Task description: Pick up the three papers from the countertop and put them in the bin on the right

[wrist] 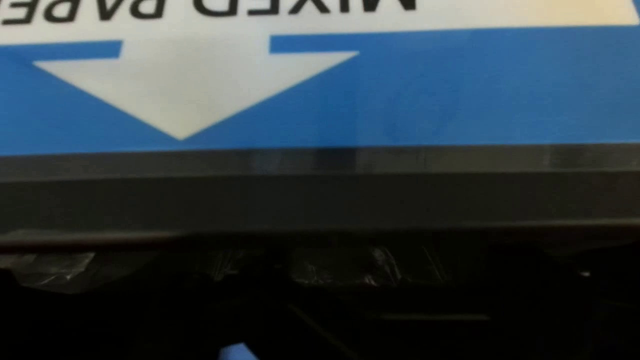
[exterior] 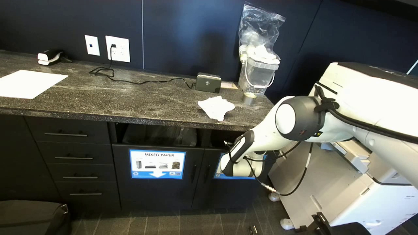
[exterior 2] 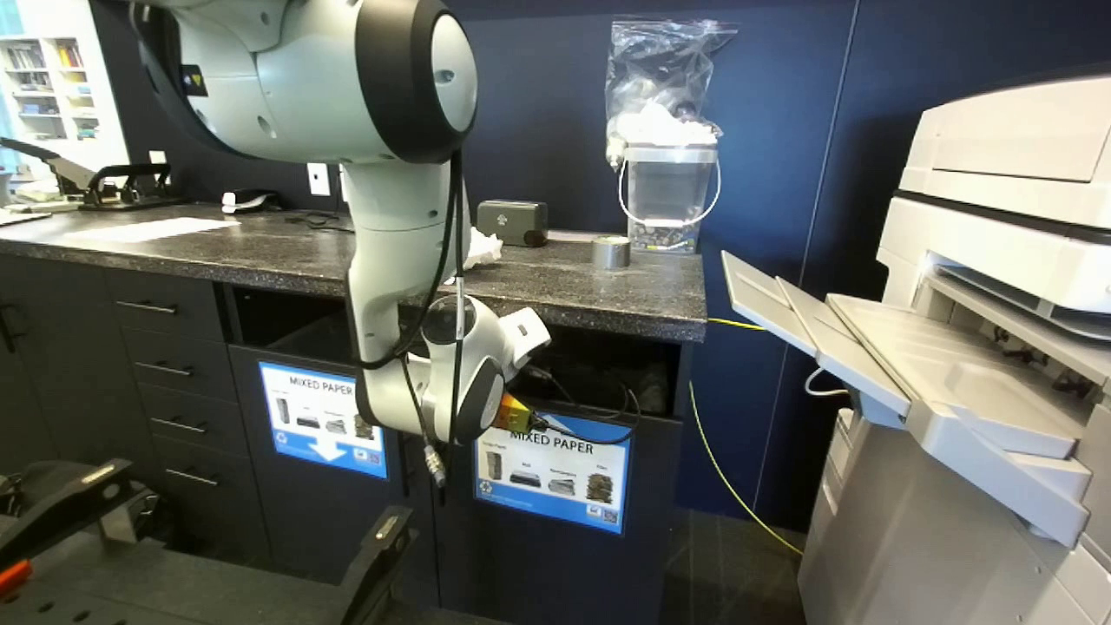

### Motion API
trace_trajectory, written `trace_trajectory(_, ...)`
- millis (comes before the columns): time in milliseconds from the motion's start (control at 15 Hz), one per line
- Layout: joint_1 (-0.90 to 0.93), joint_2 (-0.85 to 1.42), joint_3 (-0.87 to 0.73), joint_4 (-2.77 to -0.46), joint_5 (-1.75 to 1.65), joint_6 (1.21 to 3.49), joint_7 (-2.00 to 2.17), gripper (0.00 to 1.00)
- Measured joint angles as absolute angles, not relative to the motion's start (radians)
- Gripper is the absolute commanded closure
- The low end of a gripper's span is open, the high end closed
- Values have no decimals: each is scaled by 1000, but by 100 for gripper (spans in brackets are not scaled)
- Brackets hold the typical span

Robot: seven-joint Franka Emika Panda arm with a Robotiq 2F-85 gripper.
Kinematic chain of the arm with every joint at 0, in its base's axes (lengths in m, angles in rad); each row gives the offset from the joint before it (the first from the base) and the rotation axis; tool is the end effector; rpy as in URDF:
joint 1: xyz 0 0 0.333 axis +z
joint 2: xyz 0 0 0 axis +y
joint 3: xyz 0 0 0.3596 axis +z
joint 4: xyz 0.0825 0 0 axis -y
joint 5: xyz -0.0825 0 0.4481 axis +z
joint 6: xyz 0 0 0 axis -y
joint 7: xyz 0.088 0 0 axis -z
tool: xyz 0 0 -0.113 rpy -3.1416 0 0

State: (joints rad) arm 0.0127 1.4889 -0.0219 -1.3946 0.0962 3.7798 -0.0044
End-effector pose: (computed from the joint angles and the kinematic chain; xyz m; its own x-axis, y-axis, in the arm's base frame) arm 0.7021 -0.0158 -0.1336 0.6219 -0.0489 0.7816 -0.0793 -0.9969 0.0007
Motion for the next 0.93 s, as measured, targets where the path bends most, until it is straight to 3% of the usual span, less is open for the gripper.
trace_trajectory(467,15,1485,-28,-1402,87,3780,-5,0)
trace_trajectory(933,-106,1372,14,-1549,-243,3791,36,0)
